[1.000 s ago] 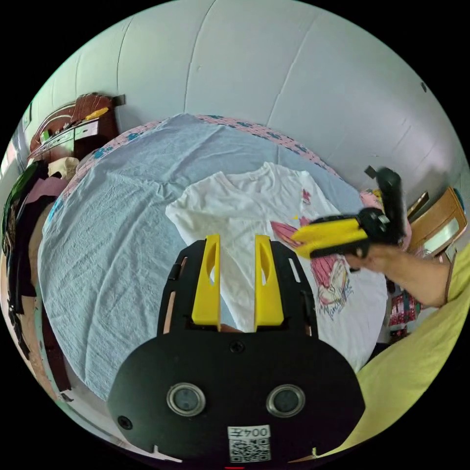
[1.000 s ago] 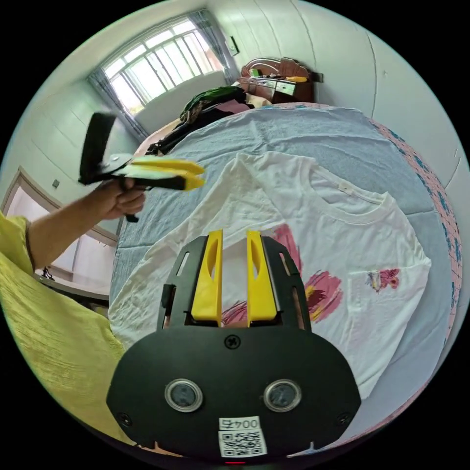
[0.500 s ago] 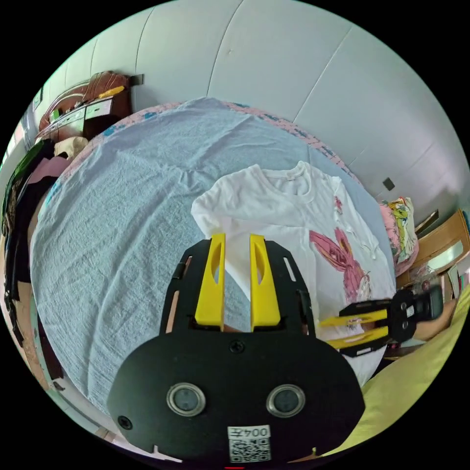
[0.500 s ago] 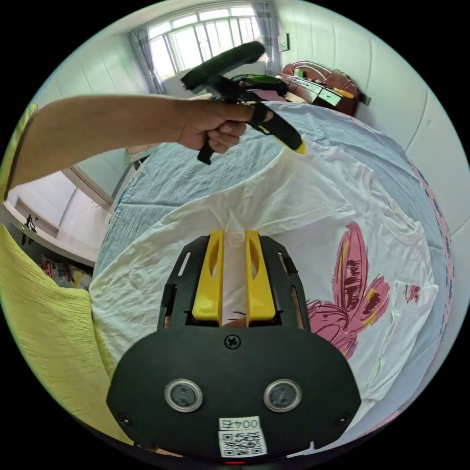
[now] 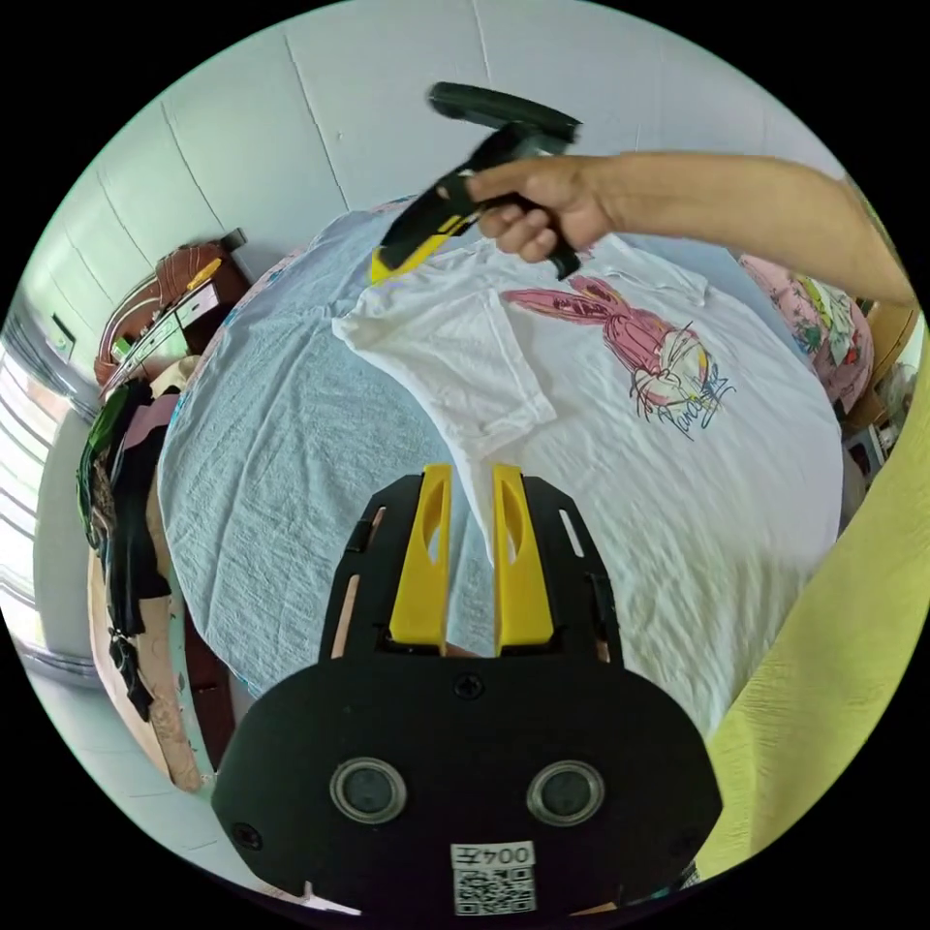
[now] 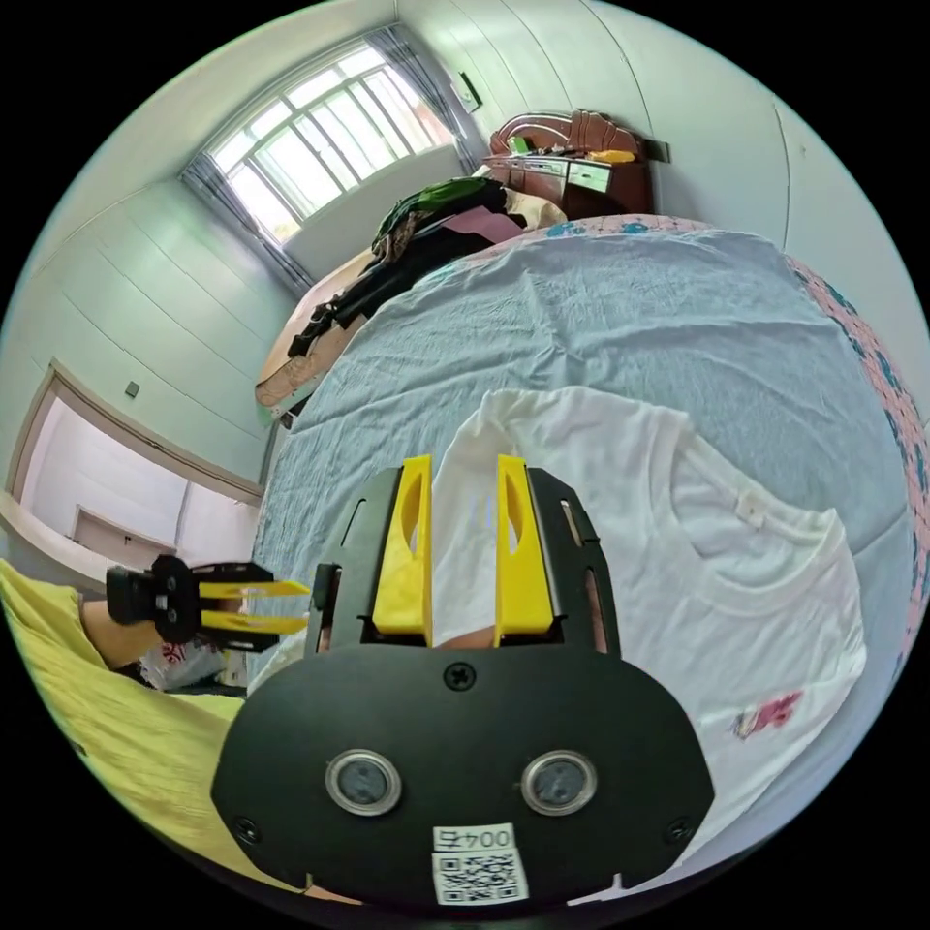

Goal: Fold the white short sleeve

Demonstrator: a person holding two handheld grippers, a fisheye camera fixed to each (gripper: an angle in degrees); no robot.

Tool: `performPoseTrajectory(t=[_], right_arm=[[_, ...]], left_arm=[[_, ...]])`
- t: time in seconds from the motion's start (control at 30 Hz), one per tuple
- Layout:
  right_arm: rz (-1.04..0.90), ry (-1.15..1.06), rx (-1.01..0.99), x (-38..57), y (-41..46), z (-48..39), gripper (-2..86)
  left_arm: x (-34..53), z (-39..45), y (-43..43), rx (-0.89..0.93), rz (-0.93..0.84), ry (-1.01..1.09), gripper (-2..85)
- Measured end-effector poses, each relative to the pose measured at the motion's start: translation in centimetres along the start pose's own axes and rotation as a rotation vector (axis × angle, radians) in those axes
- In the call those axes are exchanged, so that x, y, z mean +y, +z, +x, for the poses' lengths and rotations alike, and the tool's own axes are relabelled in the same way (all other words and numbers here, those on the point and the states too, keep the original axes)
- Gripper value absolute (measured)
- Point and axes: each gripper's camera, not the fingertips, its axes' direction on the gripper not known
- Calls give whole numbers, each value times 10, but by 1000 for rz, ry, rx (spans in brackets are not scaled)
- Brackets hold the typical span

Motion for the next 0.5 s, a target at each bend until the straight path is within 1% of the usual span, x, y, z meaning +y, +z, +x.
performPoseTrajectory(t=[0.17,0.3,0.37,0.47,0.5], right_arm=[[-130,-46,54,-61,40,-4,106],[-192,-77,91,-83,60,-13,101],[-235,-74,112,-92,71,-16,80],[-240,-64,110,-101,77,-19,17],[-235,-63,111,-103,77,-21,14]], left_arm=[[-3,11,4,-43,-12,49,54],[-5,9,6,-25,-9,37,38],[-5,9,7,-30,-10,31,27],[-1,3,6,-12,-6,-12,18],[1,1,5,-11,-2,-25,16]])
